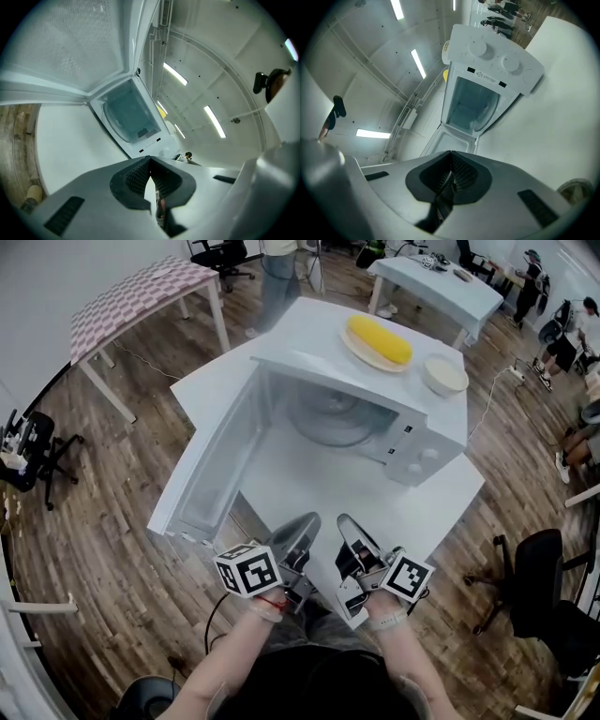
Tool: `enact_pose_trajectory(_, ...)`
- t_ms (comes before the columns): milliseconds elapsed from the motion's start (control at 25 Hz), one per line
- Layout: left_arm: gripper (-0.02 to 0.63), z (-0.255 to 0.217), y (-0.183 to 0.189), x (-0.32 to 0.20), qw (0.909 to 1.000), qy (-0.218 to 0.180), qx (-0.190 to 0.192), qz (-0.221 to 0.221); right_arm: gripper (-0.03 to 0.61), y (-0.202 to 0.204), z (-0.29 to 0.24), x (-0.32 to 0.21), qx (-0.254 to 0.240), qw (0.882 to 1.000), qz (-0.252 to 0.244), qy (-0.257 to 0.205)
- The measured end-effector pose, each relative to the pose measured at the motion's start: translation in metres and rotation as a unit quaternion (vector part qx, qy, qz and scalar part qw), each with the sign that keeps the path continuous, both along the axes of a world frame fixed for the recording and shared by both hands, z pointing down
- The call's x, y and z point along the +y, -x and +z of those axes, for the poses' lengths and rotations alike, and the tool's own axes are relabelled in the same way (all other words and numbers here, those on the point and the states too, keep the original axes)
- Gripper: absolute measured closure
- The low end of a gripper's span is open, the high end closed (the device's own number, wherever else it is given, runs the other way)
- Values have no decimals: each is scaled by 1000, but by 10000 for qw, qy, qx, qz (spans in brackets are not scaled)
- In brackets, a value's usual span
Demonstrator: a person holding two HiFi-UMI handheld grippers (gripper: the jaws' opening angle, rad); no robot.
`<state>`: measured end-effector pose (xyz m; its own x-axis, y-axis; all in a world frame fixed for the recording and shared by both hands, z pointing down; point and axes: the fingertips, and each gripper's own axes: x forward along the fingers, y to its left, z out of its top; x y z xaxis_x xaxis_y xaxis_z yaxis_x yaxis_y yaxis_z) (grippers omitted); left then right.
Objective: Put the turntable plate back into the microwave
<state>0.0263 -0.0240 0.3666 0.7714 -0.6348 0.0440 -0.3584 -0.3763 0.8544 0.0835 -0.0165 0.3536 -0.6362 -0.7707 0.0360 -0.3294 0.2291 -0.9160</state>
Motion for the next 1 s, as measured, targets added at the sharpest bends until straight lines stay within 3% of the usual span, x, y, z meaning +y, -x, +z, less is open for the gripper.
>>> enact_pose_trajectory(160,601,0,-2,12,9991,-213,-362,-2,557,-5,7,14,673,9977,23,-68)
enact_pose_trajectory(360,601,-1,1,23,9948,-568,-834,-158,555,-5,3,29,1635,9843,-59,-669)
enact_pose_trajectory(520,601,-2,4,30,9859,-935,-1364,-267,557,-10,-3,38,2518,9607,-21,-1166)
enact_pose_trajectory(680,601,-14,13,30,9708,-1418,-1872,-484,557,-8,-14,42,3336,9283,-30,-1645)
enact_pose_trajectory(840,601,-22,16,33,9577,-1730,-2201,-672,557,-6,-23,47,3858,8999,-51,-2032)
enact_pose_trajectory(1000,601,-24,22,37,9319,-2000,-2880,-927,555,-2,-30,53,4369,8691,-61,-2317)
